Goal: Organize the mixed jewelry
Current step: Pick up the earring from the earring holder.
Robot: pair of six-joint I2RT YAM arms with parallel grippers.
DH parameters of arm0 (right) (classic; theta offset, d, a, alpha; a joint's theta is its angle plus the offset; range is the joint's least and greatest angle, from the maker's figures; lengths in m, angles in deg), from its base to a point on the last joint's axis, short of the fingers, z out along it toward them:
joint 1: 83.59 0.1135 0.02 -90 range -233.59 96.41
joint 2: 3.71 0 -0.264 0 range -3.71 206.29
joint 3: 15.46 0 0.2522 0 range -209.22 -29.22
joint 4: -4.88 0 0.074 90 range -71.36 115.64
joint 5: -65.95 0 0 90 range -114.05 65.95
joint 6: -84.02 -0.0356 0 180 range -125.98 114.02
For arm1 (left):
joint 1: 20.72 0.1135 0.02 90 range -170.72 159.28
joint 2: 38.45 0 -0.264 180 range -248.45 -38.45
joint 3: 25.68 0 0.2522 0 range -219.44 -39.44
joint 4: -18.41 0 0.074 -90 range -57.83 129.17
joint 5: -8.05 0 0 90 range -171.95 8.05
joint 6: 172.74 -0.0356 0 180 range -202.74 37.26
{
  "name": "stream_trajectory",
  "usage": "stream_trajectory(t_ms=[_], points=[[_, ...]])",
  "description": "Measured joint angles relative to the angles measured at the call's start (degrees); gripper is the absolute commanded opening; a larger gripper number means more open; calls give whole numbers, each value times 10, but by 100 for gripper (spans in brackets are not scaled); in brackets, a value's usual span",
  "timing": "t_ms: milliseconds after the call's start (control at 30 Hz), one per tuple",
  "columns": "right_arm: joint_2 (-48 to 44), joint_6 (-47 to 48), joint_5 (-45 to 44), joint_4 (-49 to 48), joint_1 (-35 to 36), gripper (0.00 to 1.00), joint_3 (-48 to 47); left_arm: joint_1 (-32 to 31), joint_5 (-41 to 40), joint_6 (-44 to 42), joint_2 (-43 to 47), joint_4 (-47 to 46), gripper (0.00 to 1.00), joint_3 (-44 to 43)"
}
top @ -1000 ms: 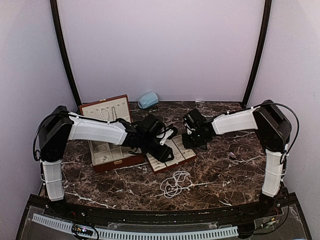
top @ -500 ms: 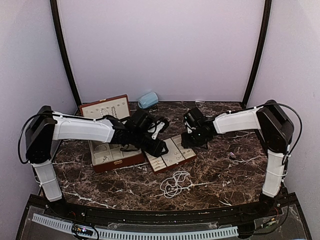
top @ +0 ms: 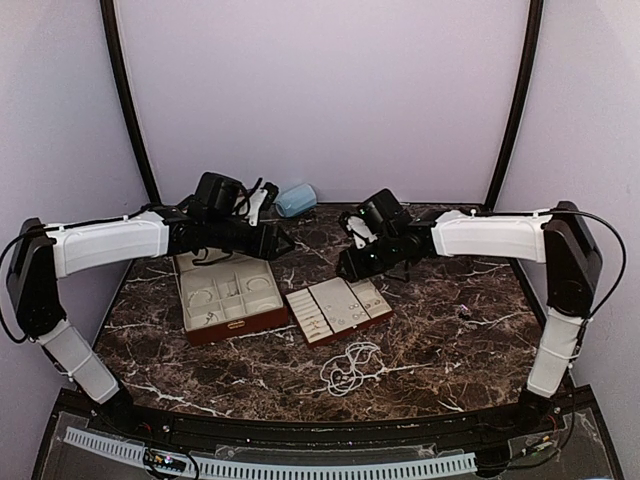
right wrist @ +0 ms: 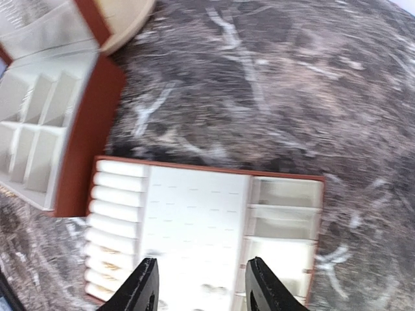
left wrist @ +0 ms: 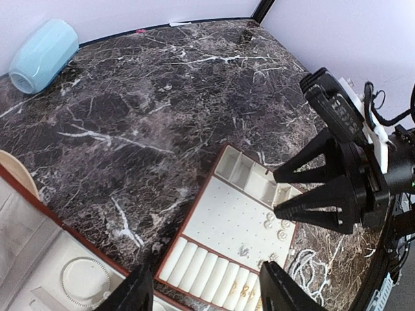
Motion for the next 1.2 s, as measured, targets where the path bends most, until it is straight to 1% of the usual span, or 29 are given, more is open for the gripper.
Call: stream_trajectory(t_ms=[133,267,467,700,900,1200], points=[[27,5,37,2,22,43,-22,18,-1,-6,27,0,60,20],[64,5,70,11,30,40,-37,20,-3,-11,58,-1,60,35],[111,7,89,35,31,33,-58,20,-2,-13,64,-7,60,37],[123,14,91,54,36,31,-72,20,-1,-13,64,-10,60,37],[127,15,92,62,41,28,-73,20,-1,-13,64,-10,60,38],[139,14,92,63,43,19,-88,20,-1,-13,64,-11,59,40]])
